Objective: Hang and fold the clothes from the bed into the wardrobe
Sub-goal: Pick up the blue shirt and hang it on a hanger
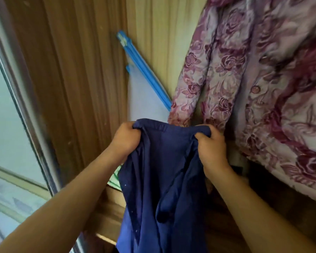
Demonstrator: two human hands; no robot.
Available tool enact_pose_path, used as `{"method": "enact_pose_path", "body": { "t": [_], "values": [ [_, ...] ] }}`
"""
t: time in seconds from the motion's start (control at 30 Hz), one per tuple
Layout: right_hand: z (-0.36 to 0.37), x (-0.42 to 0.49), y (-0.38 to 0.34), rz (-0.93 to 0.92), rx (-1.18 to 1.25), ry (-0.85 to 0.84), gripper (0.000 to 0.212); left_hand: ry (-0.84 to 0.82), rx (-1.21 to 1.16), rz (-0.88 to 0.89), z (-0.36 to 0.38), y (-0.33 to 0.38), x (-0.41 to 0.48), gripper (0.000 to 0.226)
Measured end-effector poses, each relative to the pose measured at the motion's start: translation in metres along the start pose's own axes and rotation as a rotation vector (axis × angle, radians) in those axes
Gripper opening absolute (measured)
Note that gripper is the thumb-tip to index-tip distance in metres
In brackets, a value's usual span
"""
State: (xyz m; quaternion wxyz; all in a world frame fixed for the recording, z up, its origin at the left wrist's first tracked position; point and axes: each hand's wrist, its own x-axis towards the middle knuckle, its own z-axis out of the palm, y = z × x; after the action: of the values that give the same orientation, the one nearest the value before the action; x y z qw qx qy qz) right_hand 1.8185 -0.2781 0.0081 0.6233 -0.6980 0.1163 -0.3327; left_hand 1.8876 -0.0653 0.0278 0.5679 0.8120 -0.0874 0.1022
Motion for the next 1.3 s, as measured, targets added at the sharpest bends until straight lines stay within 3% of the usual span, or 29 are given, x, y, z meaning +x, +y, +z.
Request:
{"method": "enact_pose_path", "body": {
  "t": [0.17,0.3,0.43,0.6,0.8,1.0,1.13,1.3],
  "values": [
    [0.016,0.037,-0.040,-0.076,-0.117,0.045,0.017,-0.121,0.045,0.103,-0.011,0.029,0.057,0.031],
    [0.021,0.053,-0.073,-0.118,-0.150,0.101,0.029,-0.140,0.065,0.177,-0.017,0.057,0.084,0.031],
    [0.022,0.074,-0.115,-0.184,-0.242,0.130,0.015,-0.158,0.066,0.254,-0.024,0.090,0.107,0.030],
    [0.017,0.108,-0.185,-0.288,-0.326,0.186,0.015,-0.060,0.181,0.390,-0.037,0.154,0.143,0.019],
    [0.014,0.148,-0.252,-0.447,-0.362,0.275,0.016,0.065,0.246,0.477,-0.066,0.215,0.179,0.030],
    [0.031,0.162,-0.205,-0.339,-0.402,0.138,0.028,-0.014,0.316,0.416,-0.049,0.163,0.191,0.022],
    [0.038,0.161,-0.130,-0.229,-0.441,0.033,0.026,-0.076,0.412,0.350,-0.027,0.105,0.193,0.032],
    [0.045,0.145,-0.022,-0.087,-0.514,-0.092,0.024,-0.203,0.508,0.238,0.000,0.024,0.187,0.025]
  ]
}}
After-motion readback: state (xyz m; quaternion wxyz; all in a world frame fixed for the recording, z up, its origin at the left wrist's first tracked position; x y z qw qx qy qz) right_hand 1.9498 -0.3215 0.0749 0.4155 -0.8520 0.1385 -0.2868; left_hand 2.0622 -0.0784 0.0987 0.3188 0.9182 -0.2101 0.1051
